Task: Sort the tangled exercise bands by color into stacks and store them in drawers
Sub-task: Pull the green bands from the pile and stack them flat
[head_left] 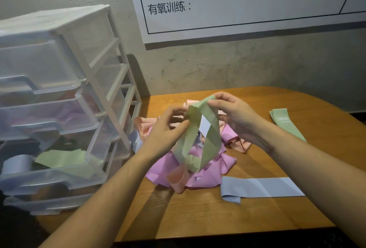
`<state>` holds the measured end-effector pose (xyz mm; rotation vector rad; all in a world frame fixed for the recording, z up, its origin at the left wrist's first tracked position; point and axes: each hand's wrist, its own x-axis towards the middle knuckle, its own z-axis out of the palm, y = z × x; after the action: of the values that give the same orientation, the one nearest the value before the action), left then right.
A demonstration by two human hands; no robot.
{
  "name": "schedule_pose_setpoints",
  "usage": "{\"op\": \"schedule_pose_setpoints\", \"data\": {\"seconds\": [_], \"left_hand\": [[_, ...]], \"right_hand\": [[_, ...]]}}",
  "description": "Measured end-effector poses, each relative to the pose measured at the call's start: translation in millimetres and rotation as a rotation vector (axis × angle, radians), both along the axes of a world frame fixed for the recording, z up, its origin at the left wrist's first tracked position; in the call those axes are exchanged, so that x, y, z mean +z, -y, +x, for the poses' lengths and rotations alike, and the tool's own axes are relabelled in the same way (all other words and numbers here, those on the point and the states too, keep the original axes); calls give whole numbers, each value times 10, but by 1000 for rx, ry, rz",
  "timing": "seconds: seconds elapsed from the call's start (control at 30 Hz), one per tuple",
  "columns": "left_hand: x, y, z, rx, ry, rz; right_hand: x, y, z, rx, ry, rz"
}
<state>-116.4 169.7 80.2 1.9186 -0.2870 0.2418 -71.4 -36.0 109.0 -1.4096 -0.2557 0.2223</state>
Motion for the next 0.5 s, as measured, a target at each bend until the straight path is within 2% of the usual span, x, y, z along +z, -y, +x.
{"op": "schedule_pose_setpoints", "data": {"seconds": [0.1, 0.23, 0.27, 0.33, 0.5], "left_hand": [[-399, -46, -85, 245, 30, 285], [-702, 42, -251, 199, -197, 857], [-748, 64, -264, 176, -211, 942], [-813, 77, -261, 156, -199, 973], [-806, -80, -261, 199, -143, 825]], "right_hand": [[-113, 87, 40, -107, 28, 8], [-263, 117, 88, -181, 21, 62], [-308, 106, 107, -190, 21, 73], [-384, 84, 135, -232, 22, 75], [-413, 100, 207, -470, -8, 134]]}}
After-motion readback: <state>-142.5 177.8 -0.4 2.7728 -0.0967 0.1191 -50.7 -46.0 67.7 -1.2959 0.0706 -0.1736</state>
